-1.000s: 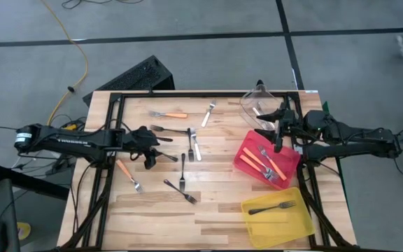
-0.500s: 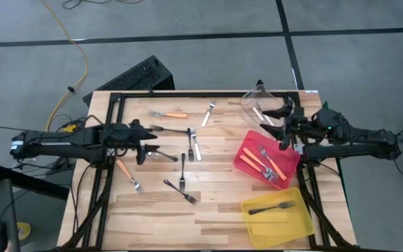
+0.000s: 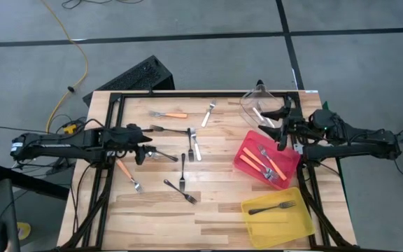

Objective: Sort silverware by color (type)
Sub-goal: Put the black fork into the yellow bin

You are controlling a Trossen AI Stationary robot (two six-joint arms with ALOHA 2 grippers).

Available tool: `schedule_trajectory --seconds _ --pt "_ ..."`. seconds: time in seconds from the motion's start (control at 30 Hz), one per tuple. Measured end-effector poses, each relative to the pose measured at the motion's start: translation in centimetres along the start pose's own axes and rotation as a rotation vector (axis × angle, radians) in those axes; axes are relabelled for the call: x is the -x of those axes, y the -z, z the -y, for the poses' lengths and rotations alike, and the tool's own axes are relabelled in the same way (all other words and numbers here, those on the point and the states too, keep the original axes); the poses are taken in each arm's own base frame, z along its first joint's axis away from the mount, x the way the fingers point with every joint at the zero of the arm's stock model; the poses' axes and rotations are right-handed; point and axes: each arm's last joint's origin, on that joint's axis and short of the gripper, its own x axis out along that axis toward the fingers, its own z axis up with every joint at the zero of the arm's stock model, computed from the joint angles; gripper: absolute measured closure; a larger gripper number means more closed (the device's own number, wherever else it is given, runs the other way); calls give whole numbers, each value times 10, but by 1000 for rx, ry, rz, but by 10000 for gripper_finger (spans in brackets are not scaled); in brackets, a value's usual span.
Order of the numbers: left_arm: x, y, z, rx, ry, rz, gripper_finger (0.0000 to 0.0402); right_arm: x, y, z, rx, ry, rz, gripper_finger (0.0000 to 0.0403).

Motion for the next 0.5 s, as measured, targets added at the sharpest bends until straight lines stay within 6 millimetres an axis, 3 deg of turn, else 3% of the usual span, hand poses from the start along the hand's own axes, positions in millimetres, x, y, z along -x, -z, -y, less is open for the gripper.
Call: schedule_trajectory --seconds 0.5 --pt "-3 -2 0 9 0 68 195 11 -3 8 -8 58 25 122"
